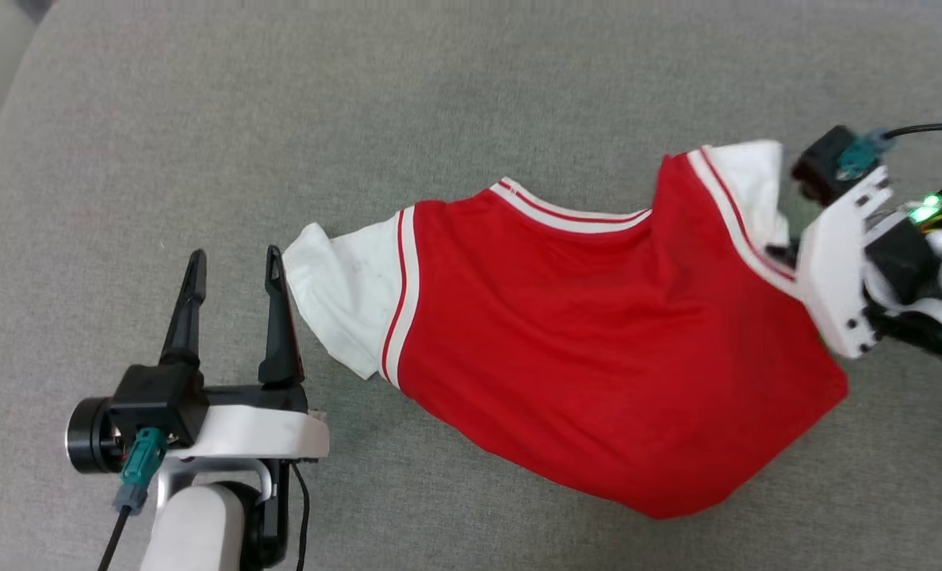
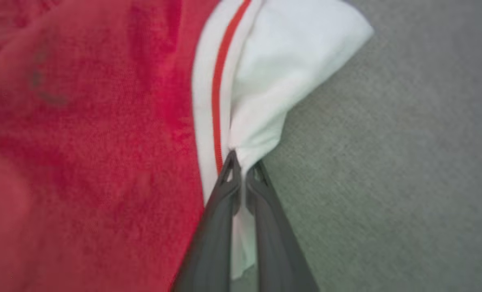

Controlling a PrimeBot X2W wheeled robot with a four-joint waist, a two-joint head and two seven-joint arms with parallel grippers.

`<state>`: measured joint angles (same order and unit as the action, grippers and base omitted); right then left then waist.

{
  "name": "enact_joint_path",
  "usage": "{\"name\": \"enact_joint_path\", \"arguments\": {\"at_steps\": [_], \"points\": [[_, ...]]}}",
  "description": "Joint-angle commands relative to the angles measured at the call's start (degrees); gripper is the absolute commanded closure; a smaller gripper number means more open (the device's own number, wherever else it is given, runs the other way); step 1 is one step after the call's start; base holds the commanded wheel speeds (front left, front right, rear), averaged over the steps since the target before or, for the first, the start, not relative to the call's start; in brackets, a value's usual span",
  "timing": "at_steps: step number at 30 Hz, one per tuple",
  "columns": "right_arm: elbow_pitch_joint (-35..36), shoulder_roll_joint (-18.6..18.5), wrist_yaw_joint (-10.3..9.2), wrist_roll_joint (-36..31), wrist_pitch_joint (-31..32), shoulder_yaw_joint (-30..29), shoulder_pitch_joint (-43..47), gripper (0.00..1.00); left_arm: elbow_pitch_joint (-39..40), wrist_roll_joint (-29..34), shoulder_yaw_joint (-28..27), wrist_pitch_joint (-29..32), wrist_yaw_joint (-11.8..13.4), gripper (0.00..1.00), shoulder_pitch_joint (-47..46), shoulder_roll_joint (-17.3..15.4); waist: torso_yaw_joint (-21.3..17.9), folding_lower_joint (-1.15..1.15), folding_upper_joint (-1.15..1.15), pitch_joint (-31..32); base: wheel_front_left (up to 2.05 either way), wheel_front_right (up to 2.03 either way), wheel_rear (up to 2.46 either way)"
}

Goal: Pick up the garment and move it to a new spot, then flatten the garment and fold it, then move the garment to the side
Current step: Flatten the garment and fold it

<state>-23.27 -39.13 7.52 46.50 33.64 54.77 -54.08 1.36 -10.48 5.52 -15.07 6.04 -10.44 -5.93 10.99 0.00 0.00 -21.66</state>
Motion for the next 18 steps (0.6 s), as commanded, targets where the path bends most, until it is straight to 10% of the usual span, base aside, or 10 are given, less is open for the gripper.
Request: {"name": "enact_joint_path", "arguments": {"at_steps": [1,10,18], "points": [[1.1,-2.6,-0.06,-0.5,-2.4,-0.3,-0.6,1.00,-0.4,0.5,-0.5,-0.1,-0.5,0.00,1.0,0.5,-0.7,0.00,0.00,2.0,0.00,0.00,0.00],[9.0,-14.8,-0.05,3.3,-9.3,-6.2,8.2,1.00,-0.6,2.4,-3.2,-0.1,-2.9,0.00,4.2,1.9,-2.9,0.00,0.00,5.7,0.00,0.00,0.00],[2.5,-14.7,-0.05,6.7,-8.7,-11.5,22.6,1.00,-1.9,3.3,-3.9,-0.1,-4.3,0.00,4.4,2.6,-3.9,0.00,0.00,5.7,0.00,0.00,0.00]]}}
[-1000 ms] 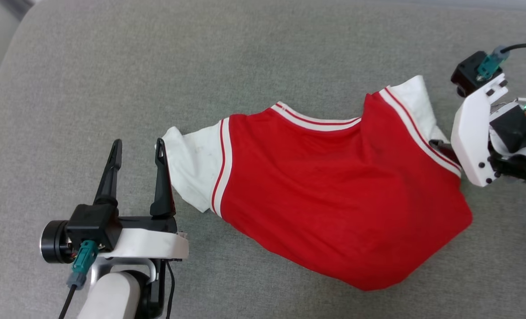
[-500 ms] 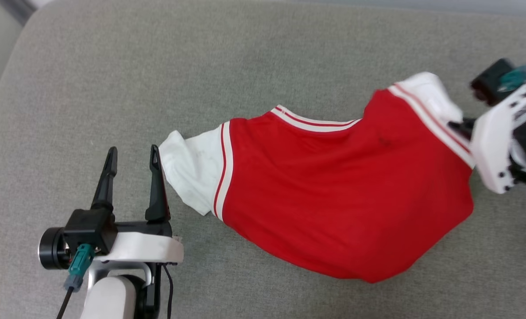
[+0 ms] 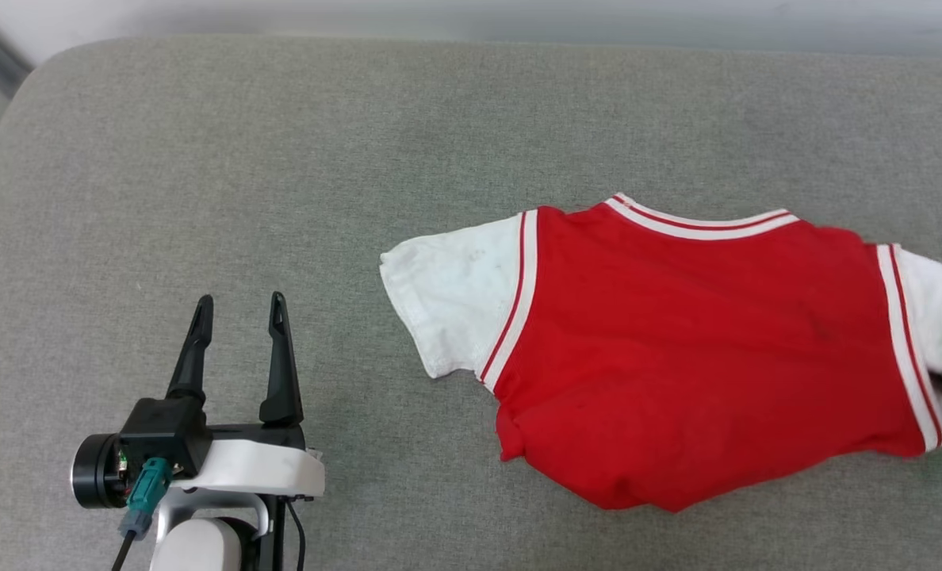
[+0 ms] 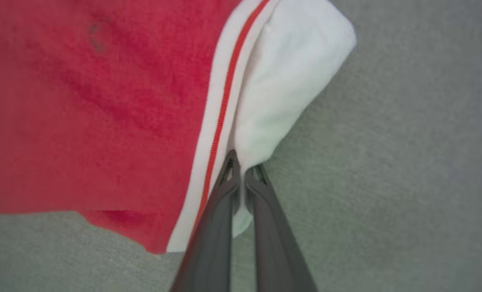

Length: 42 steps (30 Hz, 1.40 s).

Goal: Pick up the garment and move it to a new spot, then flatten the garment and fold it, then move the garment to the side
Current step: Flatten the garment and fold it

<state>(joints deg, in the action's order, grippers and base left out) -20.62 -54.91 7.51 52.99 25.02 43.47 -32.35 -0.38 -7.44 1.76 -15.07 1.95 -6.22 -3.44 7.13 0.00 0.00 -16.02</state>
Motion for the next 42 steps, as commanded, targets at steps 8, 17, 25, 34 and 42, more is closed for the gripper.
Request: {"name": "enact_joint_path", "arguments": {"at_steps": [8,17,25,34,42], "points": [[-1.3,6.6,-0.03,-8.8,-15.5,-11.9,4.6,0.00,-2.8,1.8,-2.8,-0.1,-2.0,0.00,-0.1,-0.4,-2.4,0.00,0.00,4.6,0.00,0.00,0.00],[3.6,18.1,-0.03,-26.7,-32.1,-34.0,10.6,0.00,-6.6,3.3,-3.0,-0.1,-5.1,0.00,-7.5,-4.2,-5.1,0.00,0.00,6.0,0.00,0.00,0.00],[17.7,33.6,-0.03,-42.2,-38.3,-50.3,19.9,0.00,-14.0,2.3,0.1,5.2,-8.2,0.00,-19.5,-8.7,-6.4,0.00,0.00,5.1,0.00,0.00,0.00],[26.9,42.1,-0.04,-48.5,-40.0,-53.0,25.0,0.00,-19.1,-7.3,13.6,26.4,-9.3,0.00,-34.2,-16.9,-7.4,0.00,0.00,2.1,0.00,0.00,0.00],[28.4,43.1,-0.03,-49.9,-40.2,-52.2,23.6,0.00,-20.7,-29.2,28.0,51.3,-9.3,0.00,-45.6,-25.8,-8.7,0.00,0.00,-1.4,0.00,0.00,0.00]]}}
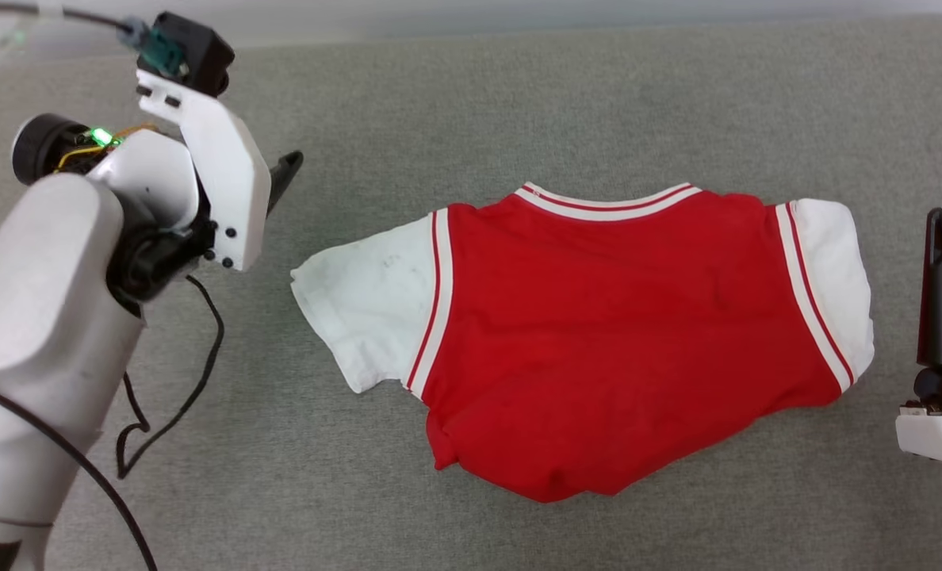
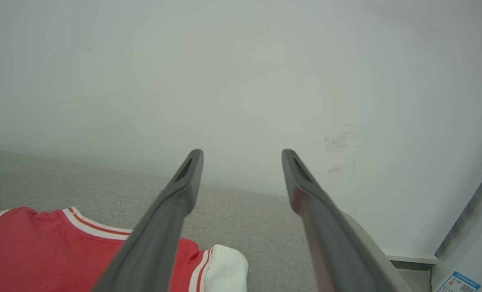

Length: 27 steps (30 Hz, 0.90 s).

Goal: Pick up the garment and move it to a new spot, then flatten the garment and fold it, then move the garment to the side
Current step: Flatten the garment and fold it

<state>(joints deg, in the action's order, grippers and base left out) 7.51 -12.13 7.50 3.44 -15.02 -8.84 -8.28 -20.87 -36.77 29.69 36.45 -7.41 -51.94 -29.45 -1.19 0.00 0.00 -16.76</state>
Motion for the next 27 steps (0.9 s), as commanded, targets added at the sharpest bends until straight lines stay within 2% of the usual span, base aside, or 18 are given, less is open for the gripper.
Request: {"name": "enact_joint_path", "arguments": {"at_steps": [1,4,8,13,18,19,20,25,27], "points": [[0.5,0.4,-0.02,-0.4,-0.2,0.3,-1.0,0.00,-0.6,-2.2,1.3,2.6,0.0,0.00,-0.6,-0.3,-0.7,0.00,0.00,-1.1,0.00,0.00,0.00],[0.8,0.3,-0.02,-0.6,-0.2,0.9,-1.6,0.00,-1.0,-6.1,5.7,9.7,0.0,0.00,-3.4,-2.8,-1.3,0.00,0.00,-2.5,0.00,0.00,0.00],[0.8,0.3,-0.03,-0.6,-0.2,1.6,-2.8,0.00,-2.7,-8.9,10.9,16.2,0.0,0.00,-5.2,-4.4,-2.5,0.00,0.00,-4.3,0.00,0.00,0.00],[-0.4,-0.7,-0.03,-0.7,-0.2,2.8,-4.3,0.00,-4.6,-11.2,16.2,20.3,0.0,0.00,-6.4,-4.8,-3.6,0.00,0.00,-6.4,0.00,0.00,0.00],[-1.5,-1.1,-0.02,-0.5,-0.2,3.7,-5.7,0.00,-6.1,-13.4,21.8,21.7,0.0,0.00,-4.8,-5.0,-4.3,0.00,0.00,-7.0,0.00,0.00,0.00],[-1.8,-1.4,-0.03,-0.3,-0.2,3.6,-6.0,0.00,-6.2,-14.0,22.0,20.8,0.0,0.72,-4.7,-5.0,-4.3,0.00,0.00,-7.0,0.00,0.00,0.00],[-2.2,-1.7,-0.02,-0.2,-0.2,3.5,-6.2,0.00,-6.4,-14.4,22.2,20.1,0.0,1.00,-4.8,-5.0,-4.3,0.00,0.00,-6.7,0.00,0.00,0.00],[-3.5,-4.7,-0.03,-0.7,-0.2,2.3,-8.0,0.00,-5.3,-16.1,23.8,16.6,0.0,1.00,-5.8,-7.3,-3.4,0.00,0.00,-4.3,0.00,0.00,0.00],[-4.4,-7.0,-0.03,-0.8,-0.1,2.5,-9.1,0.00,-4.1,-16.5,24.5,14.5,0.0,1.00,-6.0,-8.5,-3.1,0.00,0.00,-3.0,0.00,0.00,0.00]]}}
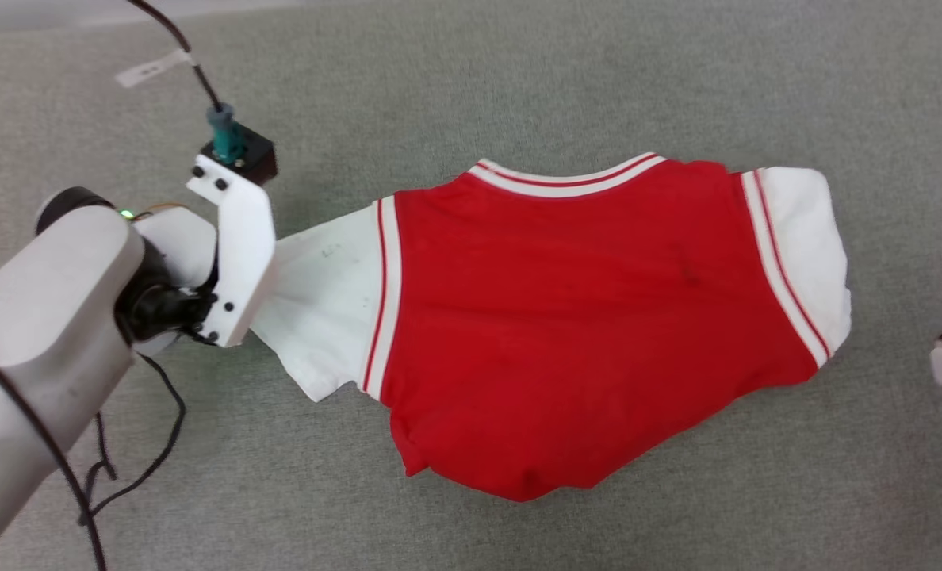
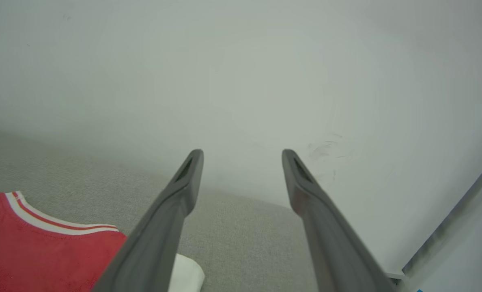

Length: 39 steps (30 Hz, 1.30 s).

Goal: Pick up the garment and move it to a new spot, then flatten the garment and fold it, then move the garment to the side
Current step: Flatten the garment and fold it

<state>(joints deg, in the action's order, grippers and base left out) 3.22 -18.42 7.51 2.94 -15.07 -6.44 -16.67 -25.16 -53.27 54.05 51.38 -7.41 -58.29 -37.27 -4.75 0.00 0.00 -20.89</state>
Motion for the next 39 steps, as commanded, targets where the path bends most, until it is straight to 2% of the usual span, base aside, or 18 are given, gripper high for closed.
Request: {"name": "enact_joint_path", "arguments": {"at_steps": [1,4,7,13,16,17,21,26,31,39], "points": [[-0.4,-1.9,-0.04,-0.1,0.6,0.6,-1.9,0.00,1.3,0.2,0.8,-1.5,0.0,1.00,0.4,-1.4,0.5,0.00,0.00,1.6,0.00,0.00,0.00],[-0.6,-6.6,-0.03,1.1,3.6,2.5,-5.1,0.00,4.4,-0.1,1.9,-4.9,0.0,1.00,1.5,-3.4,1.2,0.00,0.00,2.8,0.00,0.00,0.00],[-1.6,-12.6,-0.04,4.0,11.7,6.8,-8.6,0.00,7.2,-0.1,2.3,-7.5,0.0,1.00,2.0,-5.7,1.9,0.00,0.00,3.4,0.00,0.00,0.00],[-4.3,-23.6,-0.04,18.1,35.8,18.8,-15.6,0.00,11.2,-0.2,2.3,-9.8,0.0,1.00,2.4,-7.1,3.7,0.00,0.00,3.0,0.00,0.00,0.00],[-6.1,-27.0,-0.04,27.0,48.0,24.4,-18.8,0.00,12.5,0.1,2.1,-10.3,0.1,1.00,1.9,-7.3,4.4,0.00,0.00,2.3,0.00,0.00,0.00],[-6.1,-27.0,-0.04,27.0,48.0,24.4,-18.8,0.00,12.5,0.1,2.1,-10.3,0.1,1.00,1.9,-7.3,4.4,0.00,0.00,2.3,0.00,0.00,0.00],[-10.1,-28.6,-0.04,35.5,60.5,29.0,-23.3,0.00,13.9,0.7,1.9,-10.5,0.5,1.00,0.7,-7.2,5.2,0.00,0.00,0.6,0.00,0.00,0.00],[-16.1,-25.9,-0.03,40.7,68.2,31.3,-28.1,0.00,15.2,1.6,1.7,-10.8,0.5,1.00,-1.1,-6.3,6.5,0.00,0.00,-2.5,0.00,0.00,0.00],[-20.7,-23.6,-0.03,39.9,68.6,34.2,-30.4,0.00,15.8,2.2,1.4,-11.4,0.4,1.00,-2.9,-5.4,7.7,0.00,0.00,-5.6,0.00,0.00,0.00],[-28.9,-19.8,-0.03,40.5,66.3,40.8,-27.9,0.00,14.7,1.8,1.4,-12.8,0.3,1.00,-2.8,-5.4,7.9,0.00,0.00,-7.2,0.00,0.00,0.00]]}}
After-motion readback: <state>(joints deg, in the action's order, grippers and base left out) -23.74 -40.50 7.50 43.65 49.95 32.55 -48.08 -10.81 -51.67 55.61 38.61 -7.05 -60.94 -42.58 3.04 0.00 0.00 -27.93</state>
